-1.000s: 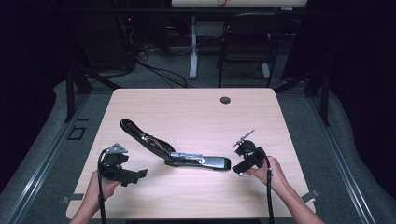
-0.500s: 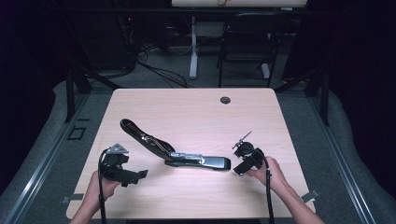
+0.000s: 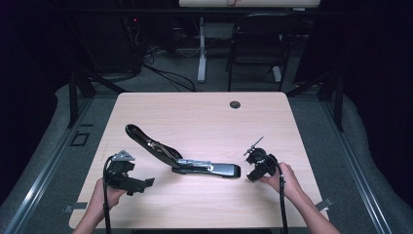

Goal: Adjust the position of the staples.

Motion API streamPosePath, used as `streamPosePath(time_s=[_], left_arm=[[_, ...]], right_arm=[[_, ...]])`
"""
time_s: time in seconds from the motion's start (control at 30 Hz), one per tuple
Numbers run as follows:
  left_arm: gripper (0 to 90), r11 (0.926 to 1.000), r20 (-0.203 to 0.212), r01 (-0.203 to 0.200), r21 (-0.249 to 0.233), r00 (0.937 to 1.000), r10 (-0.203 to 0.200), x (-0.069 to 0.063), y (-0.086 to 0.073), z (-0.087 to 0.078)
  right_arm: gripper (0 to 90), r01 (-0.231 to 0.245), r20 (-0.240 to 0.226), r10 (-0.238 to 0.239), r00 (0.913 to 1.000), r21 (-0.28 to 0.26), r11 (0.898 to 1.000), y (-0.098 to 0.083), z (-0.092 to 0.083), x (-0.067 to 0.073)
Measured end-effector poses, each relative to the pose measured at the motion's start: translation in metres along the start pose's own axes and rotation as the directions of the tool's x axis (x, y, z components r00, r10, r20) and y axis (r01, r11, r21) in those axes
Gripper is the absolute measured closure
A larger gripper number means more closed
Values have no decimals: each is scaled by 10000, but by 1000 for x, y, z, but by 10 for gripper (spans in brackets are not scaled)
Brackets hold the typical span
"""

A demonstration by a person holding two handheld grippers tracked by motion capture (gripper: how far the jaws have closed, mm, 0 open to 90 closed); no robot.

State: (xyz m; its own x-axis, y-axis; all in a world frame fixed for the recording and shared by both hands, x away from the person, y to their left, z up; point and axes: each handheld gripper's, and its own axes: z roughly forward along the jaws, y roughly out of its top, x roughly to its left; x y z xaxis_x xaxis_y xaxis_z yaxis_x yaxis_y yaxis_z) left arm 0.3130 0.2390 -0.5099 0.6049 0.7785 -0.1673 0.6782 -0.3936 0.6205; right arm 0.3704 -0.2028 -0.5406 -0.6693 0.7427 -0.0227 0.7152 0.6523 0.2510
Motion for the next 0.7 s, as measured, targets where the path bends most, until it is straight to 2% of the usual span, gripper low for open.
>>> streamPosePath(time_s=[0.23, 0.4, 0.47, 0.5, 0.63, 0.7], left_arm=[[0, 10000, -29, -40, 17, 10000, 40, -1, 0, 1], [0, 10000, -32, -85, 45, 10000, 85, -1, 0, 1], [0, 10000, -34, -84, 34, 10000, 85, -1, 0, 1], [0, 10000, -33, -84, 35, 10000, 84, -1, 0, 1], [0, 10000, -24, -90, 41, 10000, 90, -1, 0, 1], [0, 10000, -18, -82, 37, 10000, 82, -1, 0, 2]], right_arm=[[566, 110, 36, -110, 9999, 202, 9997, -1, 0, -3], [585, -178, -225, 173, 9996, -227, 9996, -1, -1, -4], [603, -161, -365, 156, 9992, -127, 9998, 1, -3, -5], [613, -371, -475, 354, 9982, -346, 9987, 0, -1, -4], [644, -697, -989, 649, 9930, -461, 9965, 2, 0, -4], [662, -775, -866, 735, 9935, -440, 9960, 2, 2, -5]])
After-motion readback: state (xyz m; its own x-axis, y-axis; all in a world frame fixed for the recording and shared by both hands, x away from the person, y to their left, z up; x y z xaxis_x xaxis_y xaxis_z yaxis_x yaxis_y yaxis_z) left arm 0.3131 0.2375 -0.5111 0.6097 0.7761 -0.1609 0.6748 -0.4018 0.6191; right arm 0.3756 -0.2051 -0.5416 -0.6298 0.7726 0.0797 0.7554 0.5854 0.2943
